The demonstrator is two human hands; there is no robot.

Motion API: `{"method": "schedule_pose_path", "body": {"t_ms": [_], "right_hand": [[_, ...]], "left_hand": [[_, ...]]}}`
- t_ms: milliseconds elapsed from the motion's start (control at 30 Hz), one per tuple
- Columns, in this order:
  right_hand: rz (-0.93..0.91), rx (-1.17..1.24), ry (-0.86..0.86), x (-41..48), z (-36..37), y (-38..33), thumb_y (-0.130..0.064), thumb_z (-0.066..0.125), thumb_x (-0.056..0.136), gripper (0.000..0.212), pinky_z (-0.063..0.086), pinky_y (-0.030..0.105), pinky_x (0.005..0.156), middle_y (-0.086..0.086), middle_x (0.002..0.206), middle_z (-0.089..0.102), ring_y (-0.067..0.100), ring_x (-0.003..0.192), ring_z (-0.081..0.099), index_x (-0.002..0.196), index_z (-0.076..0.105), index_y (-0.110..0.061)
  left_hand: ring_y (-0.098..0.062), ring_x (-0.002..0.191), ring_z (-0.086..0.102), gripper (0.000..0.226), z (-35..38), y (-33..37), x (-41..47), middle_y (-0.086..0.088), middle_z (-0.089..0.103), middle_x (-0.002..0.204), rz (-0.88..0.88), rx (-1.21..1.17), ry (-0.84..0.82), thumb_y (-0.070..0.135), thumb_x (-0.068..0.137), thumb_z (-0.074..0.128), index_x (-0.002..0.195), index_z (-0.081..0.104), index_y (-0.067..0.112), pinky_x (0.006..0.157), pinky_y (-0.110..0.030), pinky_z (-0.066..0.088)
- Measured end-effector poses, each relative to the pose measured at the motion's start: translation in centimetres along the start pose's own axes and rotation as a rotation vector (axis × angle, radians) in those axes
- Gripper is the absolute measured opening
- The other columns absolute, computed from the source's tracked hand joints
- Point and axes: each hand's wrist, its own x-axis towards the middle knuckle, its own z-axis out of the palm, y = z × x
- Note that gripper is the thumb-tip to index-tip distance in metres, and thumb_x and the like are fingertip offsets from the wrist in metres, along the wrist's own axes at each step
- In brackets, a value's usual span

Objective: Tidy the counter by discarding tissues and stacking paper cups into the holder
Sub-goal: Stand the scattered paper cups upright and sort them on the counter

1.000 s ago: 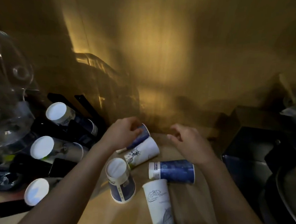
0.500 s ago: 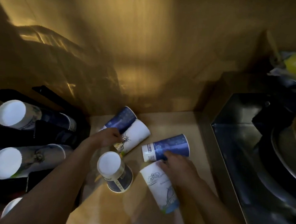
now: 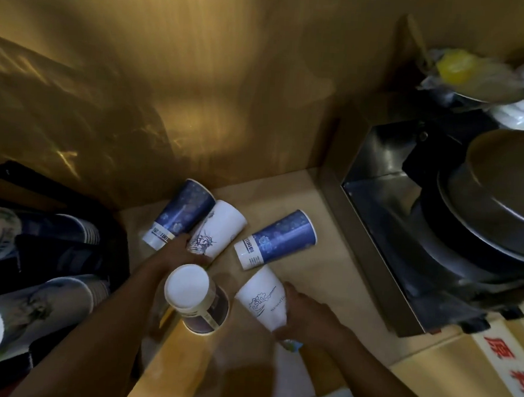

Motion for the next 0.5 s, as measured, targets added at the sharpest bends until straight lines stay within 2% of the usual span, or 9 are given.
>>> {"method": "schedule_pose_path", "body": {"t_ms": [133, 233, 300, 367, 400, 467, 500], "right_hand": [[0.027, -0.076, -0.002, -0.6, 0.1, 0.4, -0.041, 0.077, 0.064, 0.105, 0.037, 0.045, 0.097, 0.012, 0.132, 0.044, 0.031, 0.12, 0.045, 0.14, 0.008, -0.023], [0.02, -0.048, 0.062, -0.7, -0.8, 0.4, -0.035, 0.077, 0.065, 0.105, 0.037, 0.045, 0.097, 0.013, 0.132, 0.044, 0.032, 0.118, 0.045, 0.14, 0.003, -0.024], [-0.007, 0.01, 0.133, -0.6, -1.8, 0.2, -0.029, 0.077, 0.064, 0.101, 0.04, 0.044, 0.095, 0.011, 0.129, 0.047, 0.032, 0.114, 0.048, 0.137, 0.006, -0.026], [-0.04, 0.083, 0.196, -0.5, -2.6, 0.1, -0.029, 0.077, 0.062, 0.096, 0.044, 0.045, 0.092, 0.008, 0.127, 0.049, 0.03, 0.111, 0.051, 0.134, 0.014, -0.028], [-0.059, 0.129, 0.219, -0.4, -3.0, 0.0, -0.03, 0.077, 0.061, 0.091, 0.046, 0.046, 0.09, 0.006, 0.125, 0.05, 0.028, 0.108, 0.053, 0.131, 0.019, -0.029], [-0.09, 0.229, 0.263, -0.4, -3.7, -0.2, -0.034, 0.077, 0.058, 0.079, 0.049, 0.046, 0.086, 0.002, 0.119, 0.052, 0.024, 0.103, 0.055, 0.121, 0.029, -0.032], [-0.1, 0.275, 0.29, -0.4, -4.0, -0.3, -0.035, 0.078, 0.058, 0.075, 0.049, 0.045, 0.086, 0.001, 0.116, 0.052, 0.022, 0.101, 0.056, 0.118, 0.032, -0.033]], "left_hand": [[-0.03, 0.104, 0.058, 0.069, -0.4, 0.0, -0.7, -0.017, 0.059, 0.122, -0.023, -0.149, 0.045, 0.02, 0.07, 0.08, 0.128, 0.044, 0.007, 0.093, -0.044, 0.047], [-0.029, 0.102, 0.057, 0.071, -1.3, 1.0, -1.4, -0.02, 0.058, 0.126, 0.0, -0.219, 0.169, 0.015, 0.069, 0.08, 0.13, 0.045, 0.003, 0.082, -0.037, 0.044], [-0.028, 0.096, 0.059, 0.066, -2.2, 2.2, -2.0, -0.019, 0.06, 0.122, 0.028, -0.237, 0.234, 0.018, 0.069, 0.081, 0.124, 0.05, 0.0, 0.078, -0.033, 0.045], [-0.015, 0.079, 0.058, 0.058, -3.1, 3.7, -2.9, -0.013, 0.06, 0.115, 0.09, -0.29, 0.283, 0.019, 0.07, 0.08, 0.119, 0.052, 0.004, 0.064, -0.025, 0.044], [-0.012, 0.076, 0.056, 0.059, -3.7, 4.6, -3.5, -0.011, 0.06, 0.114, 0.115, -0.326, 0.312, 0.019, 0.07, 0.08, 0.12, 0.051, 0.006, 0.061, -0.024, 0.043], [-0.017, 0.082, 0.058, 0.061, -5.0, 6.5, -5.0, -0.011, 0.06, 0.116, 0.171, -0.349, 0.397, 0.018, 0.069, 0.081, 0.12, 0.05, 0.007, 0.065, -0.03, 0.049], [-0.022, 0.09, 0.06, 0.063, -5.7, 7.5, -5.9, -0.012, 0.059, 0.119, 0.204, -0.341, 0.449, 0.018, 0.068, 0.081, 0.121, 0.05, 0.006, 0.073, -0.036, 0.052]]}}
